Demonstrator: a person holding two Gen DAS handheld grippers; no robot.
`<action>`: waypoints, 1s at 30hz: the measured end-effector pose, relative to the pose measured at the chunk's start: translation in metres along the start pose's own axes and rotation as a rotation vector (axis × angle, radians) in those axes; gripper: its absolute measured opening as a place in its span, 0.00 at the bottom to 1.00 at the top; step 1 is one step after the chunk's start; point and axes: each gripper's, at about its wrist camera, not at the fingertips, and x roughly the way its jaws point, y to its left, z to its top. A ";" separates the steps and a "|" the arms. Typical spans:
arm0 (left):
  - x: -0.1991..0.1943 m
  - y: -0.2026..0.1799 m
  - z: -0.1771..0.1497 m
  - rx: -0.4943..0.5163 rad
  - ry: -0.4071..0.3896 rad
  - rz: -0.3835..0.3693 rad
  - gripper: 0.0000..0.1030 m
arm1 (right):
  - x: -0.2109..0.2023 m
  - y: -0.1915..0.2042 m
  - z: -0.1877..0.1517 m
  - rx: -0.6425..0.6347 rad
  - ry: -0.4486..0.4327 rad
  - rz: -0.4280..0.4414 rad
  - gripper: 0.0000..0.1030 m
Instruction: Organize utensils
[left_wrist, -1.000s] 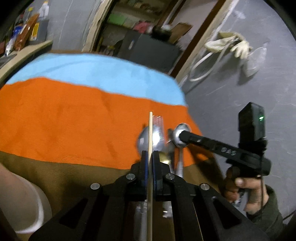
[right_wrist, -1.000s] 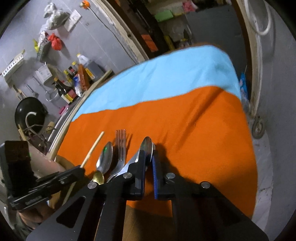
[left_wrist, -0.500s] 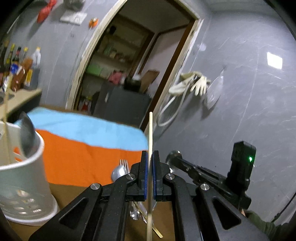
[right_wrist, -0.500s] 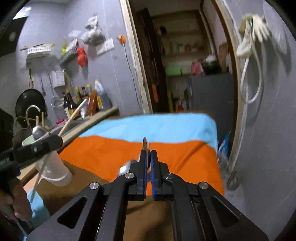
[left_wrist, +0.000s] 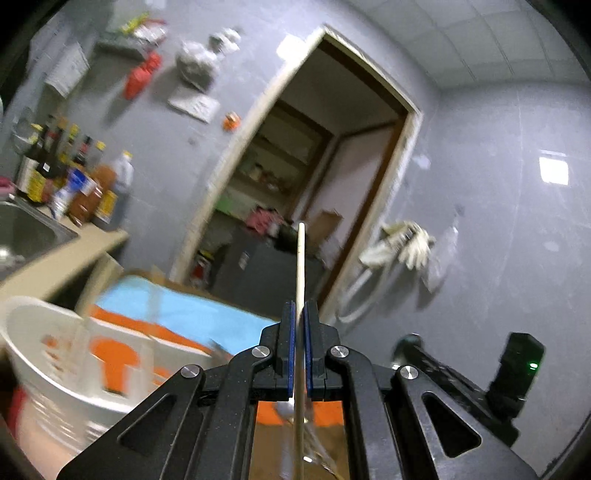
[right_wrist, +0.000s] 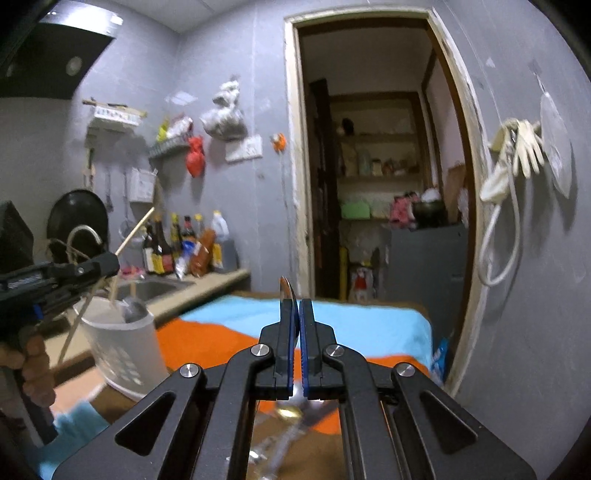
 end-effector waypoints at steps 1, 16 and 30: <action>-0.006 0.007 0.006 -0.004 -0.018 0.013 0.02 | 0.000 0.006 0.006 -0.004 -0.014 0.014 0.00; -0.054 0.117 0.057 -0.087 -0.289 0.115 0.02 | 0.037 0.114 0.067 -0.035 -0.200 0.222 0.00; -0.044 0.138 0.032 -0.042 -0.360 0.272 0.02 | 0.075 0.171 0.032 -0.240 -0.226 0.137 0.00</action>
